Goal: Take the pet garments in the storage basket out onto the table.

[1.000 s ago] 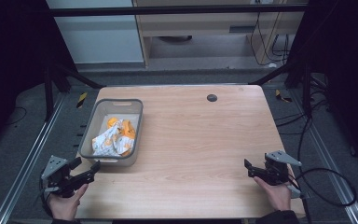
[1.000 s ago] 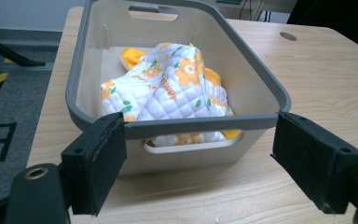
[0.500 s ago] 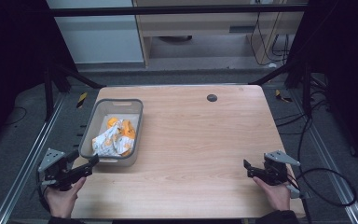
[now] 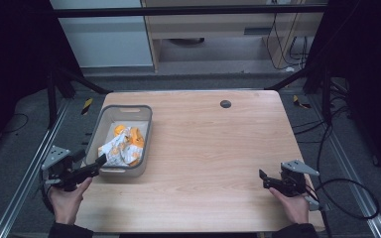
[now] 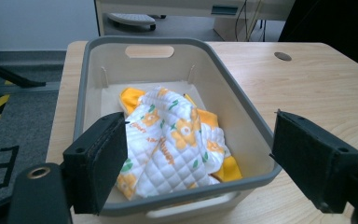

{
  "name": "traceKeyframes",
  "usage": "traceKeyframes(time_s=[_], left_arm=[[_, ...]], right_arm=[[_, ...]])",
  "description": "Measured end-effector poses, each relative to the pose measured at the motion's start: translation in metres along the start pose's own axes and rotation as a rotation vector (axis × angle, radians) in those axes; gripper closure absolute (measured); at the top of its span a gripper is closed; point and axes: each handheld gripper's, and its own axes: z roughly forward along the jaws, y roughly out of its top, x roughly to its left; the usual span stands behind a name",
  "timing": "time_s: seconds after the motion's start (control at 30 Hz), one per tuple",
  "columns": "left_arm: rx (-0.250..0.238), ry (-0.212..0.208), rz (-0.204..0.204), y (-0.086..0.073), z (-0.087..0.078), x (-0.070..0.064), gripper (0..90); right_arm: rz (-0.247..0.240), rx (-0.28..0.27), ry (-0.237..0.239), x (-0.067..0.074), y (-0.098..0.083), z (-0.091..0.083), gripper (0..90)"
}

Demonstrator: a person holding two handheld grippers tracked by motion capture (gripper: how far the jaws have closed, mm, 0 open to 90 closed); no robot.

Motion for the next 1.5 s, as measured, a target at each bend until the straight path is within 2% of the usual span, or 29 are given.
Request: traceKeyframes(time_s=[0.63,1.07,1.5], left_arm=[[0.046,-0.038,0.047,0.025,0.020,-0.004,17.7],[0.133,-0.030,0.098,0.039,0.046,-0.011,17.6],[0.208,-0.019,0.097,0.042,0.065,-0.005,17.7]], right_arm=[[0.005,0.007,0.000,0.000,-0.001,0.000,13.4],[0.004,0.008,0.004,-0.001,-0.001,0.000,13.5],[0.005,0.010,0.007,-0.001,-0.001,0.000,13.5]])
